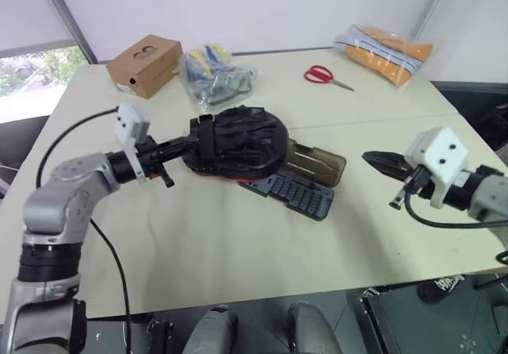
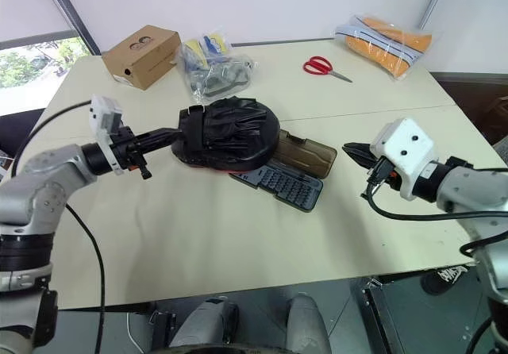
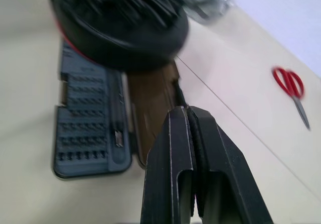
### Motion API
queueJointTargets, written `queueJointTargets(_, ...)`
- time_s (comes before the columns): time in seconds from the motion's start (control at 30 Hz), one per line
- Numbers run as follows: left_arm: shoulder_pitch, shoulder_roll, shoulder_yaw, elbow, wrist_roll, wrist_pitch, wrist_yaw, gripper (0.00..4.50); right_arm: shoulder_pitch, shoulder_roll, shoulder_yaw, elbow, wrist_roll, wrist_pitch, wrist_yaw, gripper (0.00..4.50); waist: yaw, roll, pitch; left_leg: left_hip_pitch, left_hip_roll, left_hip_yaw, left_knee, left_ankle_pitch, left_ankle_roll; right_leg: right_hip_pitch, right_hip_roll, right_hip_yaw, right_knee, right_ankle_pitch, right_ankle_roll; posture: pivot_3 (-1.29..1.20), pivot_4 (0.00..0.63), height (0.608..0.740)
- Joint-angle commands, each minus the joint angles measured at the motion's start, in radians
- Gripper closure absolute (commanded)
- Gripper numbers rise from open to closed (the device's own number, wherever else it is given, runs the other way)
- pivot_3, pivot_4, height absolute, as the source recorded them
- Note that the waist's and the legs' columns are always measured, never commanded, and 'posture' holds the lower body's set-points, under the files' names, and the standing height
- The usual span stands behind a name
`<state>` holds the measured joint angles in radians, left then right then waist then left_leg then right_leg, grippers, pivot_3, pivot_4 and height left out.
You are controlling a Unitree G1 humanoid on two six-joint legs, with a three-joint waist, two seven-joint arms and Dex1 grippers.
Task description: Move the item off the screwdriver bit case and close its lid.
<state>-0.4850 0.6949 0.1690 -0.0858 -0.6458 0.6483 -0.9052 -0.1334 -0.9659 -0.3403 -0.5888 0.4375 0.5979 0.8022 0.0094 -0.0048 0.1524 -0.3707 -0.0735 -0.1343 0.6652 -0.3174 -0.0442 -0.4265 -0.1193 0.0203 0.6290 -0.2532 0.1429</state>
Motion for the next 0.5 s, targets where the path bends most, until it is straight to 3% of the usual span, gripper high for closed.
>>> queueJointTargets(0.03,-0.018,0.008,0.01,-0.012,-0.012,0.009,-0.003,4.5,-0.03,-0.02,-0.019,-0.023,0.02,0.003,0.007,4.42,0.0,-0.001,0.0,0.0,0.0,0.0,0.0,0.0,0.0,0.0,0.0,0.0,0.0,0.0,0.0,0.0,0.15,0.74)
queueJointTargets(0.5,-0.019,-0.015,0.01,-0.044,-0.025,0.055,0.032,4.5,-0.07,-0.004,0.024,-0.02,0.013,0.001,-0.017,4.42,0.002,-0.001,0.001,-0.001,0.0,0.0,0.0,0.001,-0.001,-0.001,0.0,0.0,0.0,0.0,0.0,0.0,0.15,0.74)
